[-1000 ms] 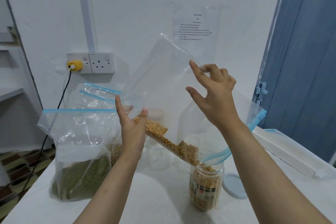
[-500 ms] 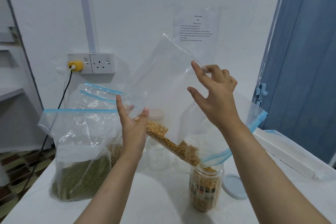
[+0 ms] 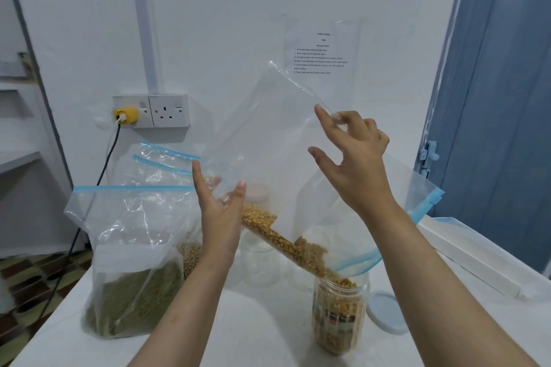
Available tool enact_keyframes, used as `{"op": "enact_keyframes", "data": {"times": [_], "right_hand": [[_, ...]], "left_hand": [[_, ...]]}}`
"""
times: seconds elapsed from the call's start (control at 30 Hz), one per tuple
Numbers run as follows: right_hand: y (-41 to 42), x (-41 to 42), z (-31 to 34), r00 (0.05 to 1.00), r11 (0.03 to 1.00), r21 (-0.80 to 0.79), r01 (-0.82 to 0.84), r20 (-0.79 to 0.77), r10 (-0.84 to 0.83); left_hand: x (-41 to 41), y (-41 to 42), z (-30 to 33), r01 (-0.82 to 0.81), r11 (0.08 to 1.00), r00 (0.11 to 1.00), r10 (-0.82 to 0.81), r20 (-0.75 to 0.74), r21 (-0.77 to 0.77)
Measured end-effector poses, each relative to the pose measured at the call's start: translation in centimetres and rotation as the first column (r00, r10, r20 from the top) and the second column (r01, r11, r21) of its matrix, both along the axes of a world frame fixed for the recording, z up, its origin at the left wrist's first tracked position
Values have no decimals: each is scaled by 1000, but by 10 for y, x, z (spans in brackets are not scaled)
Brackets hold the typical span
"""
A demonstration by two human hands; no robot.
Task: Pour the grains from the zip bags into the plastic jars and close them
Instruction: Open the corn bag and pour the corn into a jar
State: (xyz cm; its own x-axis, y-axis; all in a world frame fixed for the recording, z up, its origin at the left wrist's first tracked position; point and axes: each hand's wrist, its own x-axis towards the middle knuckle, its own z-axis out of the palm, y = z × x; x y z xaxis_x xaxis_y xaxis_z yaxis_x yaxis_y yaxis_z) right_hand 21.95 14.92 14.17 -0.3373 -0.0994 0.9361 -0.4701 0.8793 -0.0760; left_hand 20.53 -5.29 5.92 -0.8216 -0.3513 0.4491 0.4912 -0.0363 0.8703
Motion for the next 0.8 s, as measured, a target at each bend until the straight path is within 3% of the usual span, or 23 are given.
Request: {"op": "enact_keyframes", "data": {"times": [0.8], "right_hand": [[3,4,2,1000,1000,-14,4,1,-4]], "left_hand": [[-1,2,8,29,999,998,-30,-50,-12]]}}
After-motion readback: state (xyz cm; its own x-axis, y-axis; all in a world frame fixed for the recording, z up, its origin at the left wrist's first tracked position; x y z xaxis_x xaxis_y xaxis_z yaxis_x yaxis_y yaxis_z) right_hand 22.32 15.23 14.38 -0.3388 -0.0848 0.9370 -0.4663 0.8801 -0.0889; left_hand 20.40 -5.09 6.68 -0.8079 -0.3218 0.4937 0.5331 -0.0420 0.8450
